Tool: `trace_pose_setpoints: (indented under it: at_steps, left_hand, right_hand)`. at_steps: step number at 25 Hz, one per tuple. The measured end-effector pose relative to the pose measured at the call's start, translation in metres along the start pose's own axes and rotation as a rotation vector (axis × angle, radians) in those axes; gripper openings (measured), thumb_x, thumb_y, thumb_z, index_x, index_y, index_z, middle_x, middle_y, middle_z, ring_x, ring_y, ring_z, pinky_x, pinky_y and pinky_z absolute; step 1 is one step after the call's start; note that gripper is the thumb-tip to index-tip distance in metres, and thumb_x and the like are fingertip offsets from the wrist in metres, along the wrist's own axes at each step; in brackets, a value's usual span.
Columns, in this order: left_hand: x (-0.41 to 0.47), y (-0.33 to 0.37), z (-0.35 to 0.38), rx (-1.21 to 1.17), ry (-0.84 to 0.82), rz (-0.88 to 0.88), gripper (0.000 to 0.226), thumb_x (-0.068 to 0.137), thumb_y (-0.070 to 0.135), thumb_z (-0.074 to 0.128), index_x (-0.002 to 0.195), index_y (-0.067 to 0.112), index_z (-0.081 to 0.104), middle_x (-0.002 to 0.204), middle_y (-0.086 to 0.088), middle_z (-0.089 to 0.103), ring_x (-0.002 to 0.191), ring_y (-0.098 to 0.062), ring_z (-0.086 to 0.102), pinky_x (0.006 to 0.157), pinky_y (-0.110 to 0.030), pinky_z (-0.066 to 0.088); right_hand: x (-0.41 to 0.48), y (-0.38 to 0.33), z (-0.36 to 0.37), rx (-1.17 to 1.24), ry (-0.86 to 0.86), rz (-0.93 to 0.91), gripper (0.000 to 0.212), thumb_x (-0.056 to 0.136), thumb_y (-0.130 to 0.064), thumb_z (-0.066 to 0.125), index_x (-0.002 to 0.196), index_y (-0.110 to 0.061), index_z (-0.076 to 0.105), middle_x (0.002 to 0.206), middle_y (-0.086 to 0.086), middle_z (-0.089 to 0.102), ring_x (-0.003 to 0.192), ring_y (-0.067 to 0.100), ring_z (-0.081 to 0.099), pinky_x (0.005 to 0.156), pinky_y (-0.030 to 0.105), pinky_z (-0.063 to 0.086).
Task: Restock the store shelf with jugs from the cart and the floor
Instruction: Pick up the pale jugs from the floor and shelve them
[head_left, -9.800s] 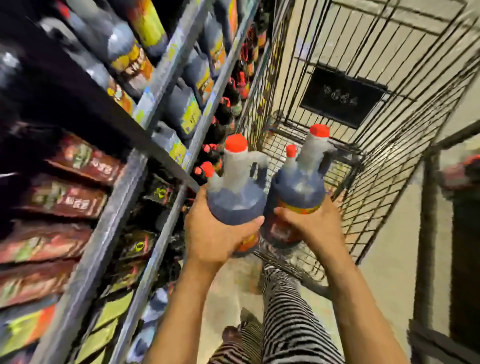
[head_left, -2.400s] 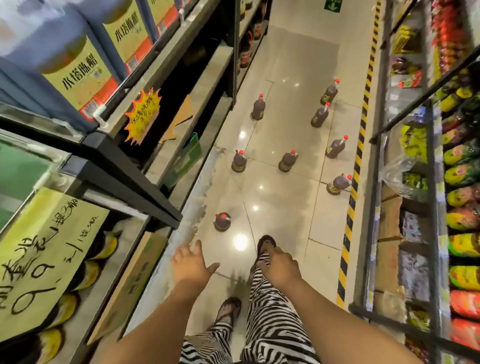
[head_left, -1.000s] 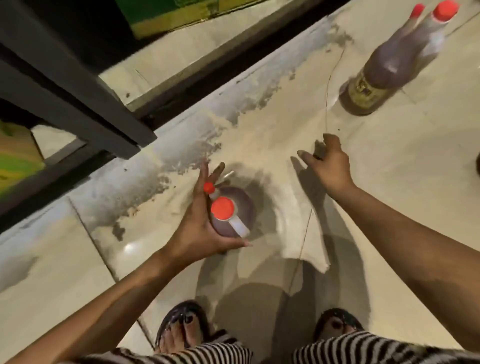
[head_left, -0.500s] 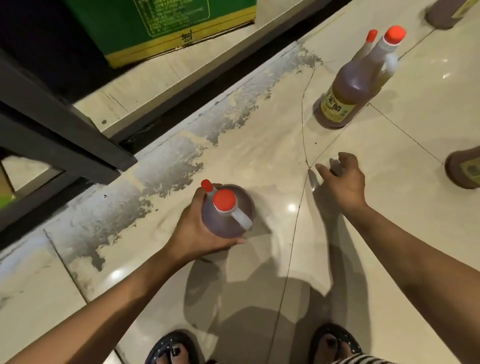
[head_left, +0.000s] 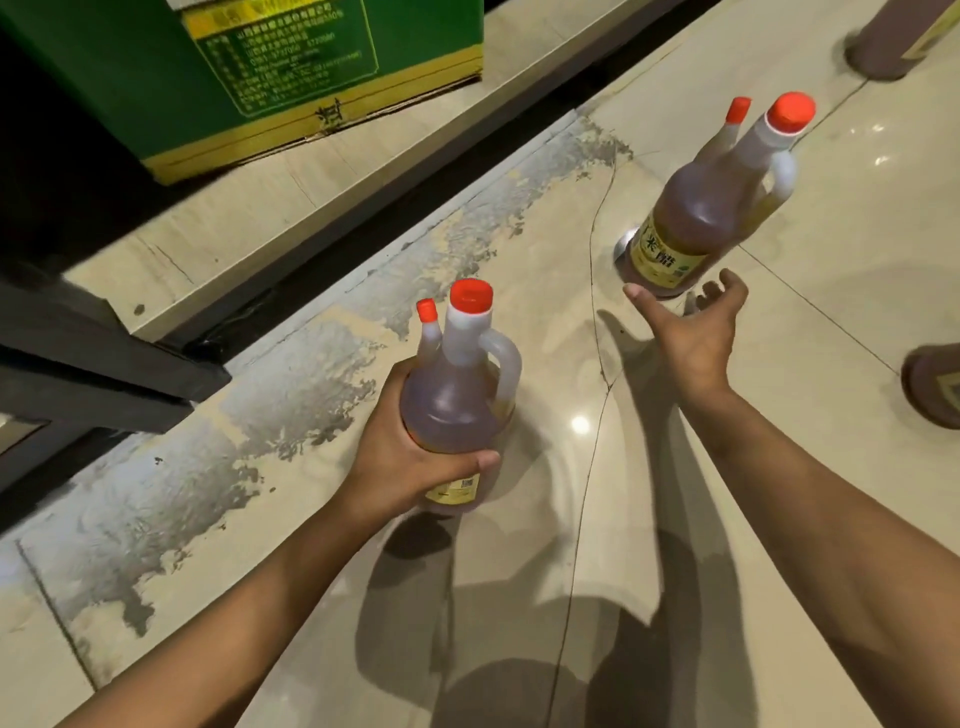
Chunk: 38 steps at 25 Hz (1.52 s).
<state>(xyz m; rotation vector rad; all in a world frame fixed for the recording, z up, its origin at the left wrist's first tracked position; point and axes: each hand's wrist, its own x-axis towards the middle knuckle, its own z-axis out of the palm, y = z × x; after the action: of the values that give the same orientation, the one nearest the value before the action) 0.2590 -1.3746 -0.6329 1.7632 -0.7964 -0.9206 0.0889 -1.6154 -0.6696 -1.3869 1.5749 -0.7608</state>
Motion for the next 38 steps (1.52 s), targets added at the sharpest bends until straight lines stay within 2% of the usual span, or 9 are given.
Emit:
trace_pose_setpoints:
  at_steps: [3,7,11,14,22,26,31,35,38]
  left_hand:
    - [0.017,0.002,0.005,-0.041,0.049,-0.044,0.076,0.043,0.043,0.083,0.110,0.031,0.050,0.108,0.011,0.063,0.097,-0.001,0.063,0.079,-0.014,0.050]
    - [0.033,-0.005,0.006,-0.137,0.121,-0.144,0.072,0.042,0.043,0.081,0.107,0.029,0.055,0.101,0.009,0.069,0.092,-0.008,0.068,0.073,-0.024,0.054]
    - [0.027,0.006,0.005,-0.192,0.131,-0.221,0.069,0.046,0.040,0.082,0.108,0.025,0.059,0.100,0.004,0.072,0.090,-0.013,0.070,0.072,-0.027,0.054]
    - [0.000,0.048,-0.008,-0.280,0.143,-0.300,0.054,0.057,0.029,0.082,0.107,0.024,0.063,0.099,-0.001,0.074,0.092,-0.018,0.071,0.074,-0.032,0.054]
    - [-0.098,0.261,-0.055,-0.293,0.052,-0.441,0.055,0.048,0.042,0.076,0.100,0.025,0.064,0.087,0.003,0.074,0.082,-0.017,0.070,0.065,-0.026,0.054]
    - [-0.149,0.391,-0.060,-0.298,-0.037,-0.520,0.068,0.051,0.046,0.075,0.111,0.017,0.063,0.095,-0.007,0.073,0.084,-0.022,0.071,0.070,-0.034,0.054]
    - [-0.210,0.546,-0.042,-0.311,-0.199,-0.541,0.095,0.040,0.060,0.086,0.117,0.010,0.061,0.095,-0.005,0.074,0.083,-0.016,0.071,0.068,-0.028,0.056]
    - [-0.241,0.621,-0.023,-0.288,-0.334,-0.506,0.094,0.042,0.060,0.085,0.115,0.007,0.062,0.088,-0.009,0.073,0.076,-0.023,0.070,0.064,-0.030,0.056]
    - [-0.259,0.657,-0.018,-0.220,-0.463,-0.389,0.086,0.049,0.053,0.079,0.119,0.008,0.060,0.098,-0.014,0.070,0.087,-0.030,0.066,0.073,-0.037,0.054]
  right_hand:
    - [0.029,-0.008,0.010,0.095,0.052,-0.046,0.106,0.055,-0.041,0.087,0.136,-0.010,0.026,0.127,0.000,0.049,0.115,0.011,0.054,0.100,0.024,0.046]
    - [0.051,-0.017,0.017,0.088,0.148,-0.121,0.087,0.052,-0.037,0.089,0.120,-0.020,0.038,0.110,-0.013,0.051,0.101,0.005,0.054,0.085,0.005,0.042]
    - [0.038,-0.018,0.001,0.181,0.073,-0.042,0.072,0.049,-0.037,0.085,0.112,-0.014,0.057,0.104,-0.002,0.068,0.091,0.013,0.068,0.081,0.026,0.057]
    - [-0.027,-0.025,-0.029,0.303,-0.069,0.145,0.066,0.051,-0.028,0.082,0.109,-0.004,0.063,0.095,0.005,0.072,0.081,0.015,0.071,0.070,0.027,0.056]
    - [-0.231,-0.145,-0.185,0.289,-0.336,0.485,0.061,0.044,-0.030,0.083,0.101,-0.015,0.067,0.094,0.005,0.074,0.086,0.023,0.071,0.075,0.035,0.055]
    - [-0.301,-0.255,-0.284,0.419,-0.291,0.554,0.036,0.058,-0.009,0.075,0.092,-0.015,0.069,0.085,0.004,0.075,0.078,0.019,0.071,0.074,0.035,0.053]
    - [-0.353,-0.379,-0.415,0.530,-0.242,0.554,0.064,0.040,-0.018,0.087,0.099,-0.012,0.064,0.081,-0.002,0.076,0.075,0.012,0.071,0.066,0.024,0.056]
    - [-0.379,-0.438,-0.492,0.495,-0.121,0.457,0.056,0.046,-0.016,0.081,0.100,-0.015,0.065,0.085,-0.004,0.076,0.080,0.013,0.071,0.072,0.023,0.055]
    - [-0.416,-0.474,-0.527,0.516,0.029,0.382,0.050,0.048,-0.014,0.080,0.096,-0.018,0.064,0.083,-0.007,0.075,0.078,0.010,0.070,0.072,0.022,0.056]
